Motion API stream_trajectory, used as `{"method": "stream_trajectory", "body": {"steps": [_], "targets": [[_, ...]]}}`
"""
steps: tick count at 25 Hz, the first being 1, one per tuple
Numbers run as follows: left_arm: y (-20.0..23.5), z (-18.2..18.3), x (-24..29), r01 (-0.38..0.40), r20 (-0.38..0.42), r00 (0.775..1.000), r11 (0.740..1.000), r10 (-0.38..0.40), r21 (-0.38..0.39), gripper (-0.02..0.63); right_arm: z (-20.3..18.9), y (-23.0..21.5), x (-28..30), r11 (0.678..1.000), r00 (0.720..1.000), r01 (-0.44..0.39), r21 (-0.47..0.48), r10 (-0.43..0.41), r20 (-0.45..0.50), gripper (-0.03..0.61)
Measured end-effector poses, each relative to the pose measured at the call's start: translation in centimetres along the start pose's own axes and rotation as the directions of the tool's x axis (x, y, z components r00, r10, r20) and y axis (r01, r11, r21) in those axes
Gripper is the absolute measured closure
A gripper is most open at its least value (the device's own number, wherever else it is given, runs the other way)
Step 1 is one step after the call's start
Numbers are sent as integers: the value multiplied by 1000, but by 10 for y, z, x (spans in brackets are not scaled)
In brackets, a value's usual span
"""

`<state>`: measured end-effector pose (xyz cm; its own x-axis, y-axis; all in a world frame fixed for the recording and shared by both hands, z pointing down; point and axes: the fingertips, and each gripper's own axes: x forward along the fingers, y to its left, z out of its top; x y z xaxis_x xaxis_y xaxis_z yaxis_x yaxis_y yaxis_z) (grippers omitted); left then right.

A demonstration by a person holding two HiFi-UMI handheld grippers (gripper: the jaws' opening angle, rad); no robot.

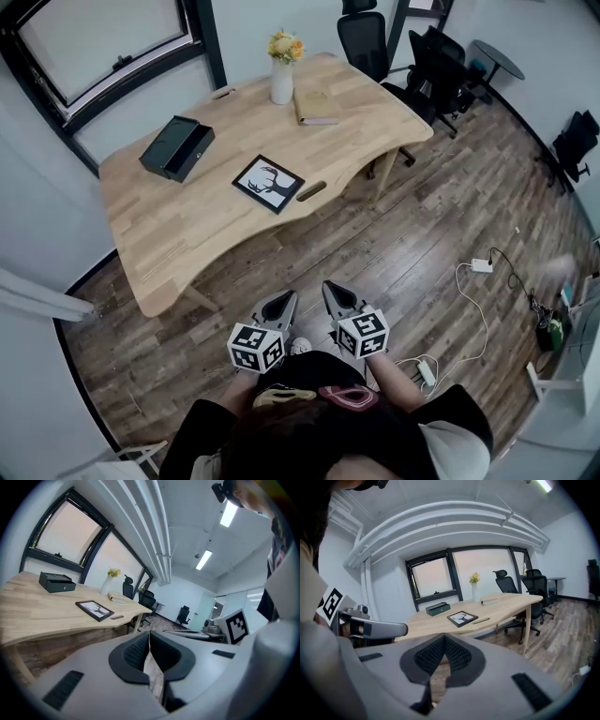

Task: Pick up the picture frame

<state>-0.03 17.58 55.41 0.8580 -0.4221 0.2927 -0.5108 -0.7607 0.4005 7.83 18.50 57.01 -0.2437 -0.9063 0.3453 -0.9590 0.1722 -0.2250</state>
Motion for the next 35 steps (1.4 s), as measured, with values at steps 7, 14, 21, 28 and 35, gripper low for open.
{"method": "stream_trajectory", "body": {"steps": [7, 14, 21, 28, 35], "targets": [[12, -2, 17, -4, -31, 1000, 1000, 3, -25, 594, -8, -9, 9, 1000, 999, 11, 19, -10, -35, 571], [50, 17, 52, 1, -51, 999, 999, -3, -45, 595, 13, -30, 41, 998, 998, 62, 10, -61, -28, 571], [97, 59, 95, 29, -58, 998, 999, -30, -26, 595, 40, -58, 87, 990, 990, 137, 31, -136, -29, 571], [171, 90, 112, -20, -70, 997, 998, 15, -61, 594, 70, -60, 155, 988, 988, 150, 18, -150, -36, 571], [224, 112, 125, -32, -105, 994, 997, 24, -73, 595, 85, -57, 205, 982, 980, 189, -6, -189, -61, 571]]}}
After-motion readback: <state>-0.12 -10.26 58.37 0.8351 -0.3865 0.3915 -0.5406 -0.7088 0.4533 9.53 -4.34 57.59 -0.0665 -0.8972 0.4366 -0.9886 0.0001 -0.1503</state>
